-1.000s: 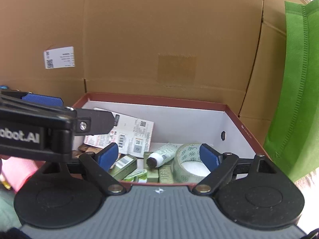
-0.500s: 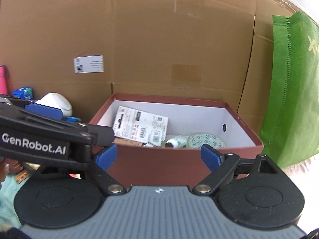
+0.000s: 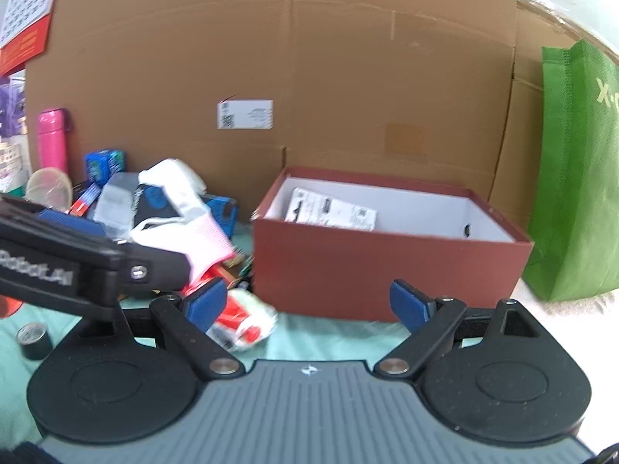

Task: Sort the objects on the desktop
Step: 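Move both grippers back toward the pile, then grasp the black tape roll with the left gripper while the right gripper grasps a green box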

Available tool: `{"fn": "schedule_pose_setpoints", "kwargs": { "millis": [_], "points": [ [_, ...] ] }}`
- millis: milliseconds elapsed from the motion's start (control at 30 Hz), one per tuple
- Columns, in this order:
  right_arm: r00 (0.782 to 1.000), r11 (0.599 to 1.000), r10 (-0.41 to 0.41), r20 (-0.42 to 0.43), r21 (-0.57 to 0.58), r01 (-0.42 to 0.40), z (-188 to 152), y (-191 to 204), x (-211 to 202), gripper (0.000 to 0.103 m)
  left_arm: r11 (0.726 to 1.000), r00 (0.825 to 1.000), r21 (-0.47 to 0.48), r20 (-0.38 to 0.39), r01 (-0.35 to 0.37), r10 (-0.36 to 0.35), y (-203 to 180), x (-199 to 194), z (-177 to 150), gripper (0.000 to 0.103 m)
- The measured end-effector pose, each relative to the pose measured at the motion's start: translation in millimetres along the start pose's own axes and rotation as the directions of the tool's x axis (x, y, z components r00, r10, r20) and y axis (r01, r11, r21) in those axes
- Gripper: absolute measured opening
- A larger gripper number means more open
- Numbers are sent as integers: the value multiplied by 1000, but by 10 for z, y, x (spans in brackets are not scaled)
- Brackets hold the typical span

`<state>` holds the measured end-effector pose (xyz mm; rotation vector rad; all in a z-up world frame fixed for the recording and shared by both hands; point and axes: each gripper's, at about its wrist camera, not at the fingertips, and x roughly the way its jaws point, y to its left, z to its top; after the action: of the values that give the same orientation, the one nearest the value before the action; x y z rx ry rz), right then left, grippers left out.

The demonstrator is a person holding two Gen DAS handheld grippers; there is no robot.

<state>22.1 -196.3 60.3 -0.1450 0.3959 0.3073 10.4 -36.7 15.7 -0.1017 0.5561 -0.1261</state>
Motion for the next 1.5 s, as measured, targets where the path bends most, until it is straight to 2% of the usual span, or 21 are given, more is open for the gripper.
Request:
{"fn": "schedule_pose_setpoints", "kwargs": {
  "millis": [133, 300, 500, 600, 800, 1033, 1167, 1267, 1367, 1500],
  "points": [
    [997, 998, 64, -42, -4, -64, -130, 157, 7, 89, 998, 999, -58, -36, -27, 25, 272, -104, -190, 98],
    [984, 988, 152, -93, -17, -155, -291, 412, -21, 89, 991, 993, -85, -56, -106, 101, 571, -244, -417, 97],
    [950, 958, 282, -138, -21, -287, -402, 701, -76, 89, 985, 984, -92, -114, -146, 135, 839, -323, -664, 96],
    [928, 939, 337, -155, -17, -344, -412, 803, -82, 88, 983, 985, -110, -115, -145, 132, 910, -320, -695, 94],
    [900, 917, 380, -216, -40, -397, -491, 925, -102, 74, 986, 985, -107, -130, -128, 114, 988, -240, -692, 74],
    [886, 911, 385, -257, -49, -410, -553, 988, -83, 47, 985, 981, -105, -155, -136, 119, 1022, -141, -705, 65],
    [882, 906, 393, -261, -56, -420, -548, 1008, -85, 37, 987, 982, -99, -152, -128, 112, 1022, -124, -696, 59],
    [881, 903, 394, -262, -70, -424, -545, 1030, -95, 34, 989, 983, -88, -155, -118, 103, 998, -99, -687, 55],
    [878, 900, 400, -263, -70, -431, -545, 1037, -104, 29, 991, 982, -74, -163, -109, 96, 977, -72, -690, 43],
    [875, 897, 406, -266, -71, -437, -544, 1046, -101, 25, 991, 981, -68, -164, -117, 104, 972, -56, -704, 43]
  ]
}}
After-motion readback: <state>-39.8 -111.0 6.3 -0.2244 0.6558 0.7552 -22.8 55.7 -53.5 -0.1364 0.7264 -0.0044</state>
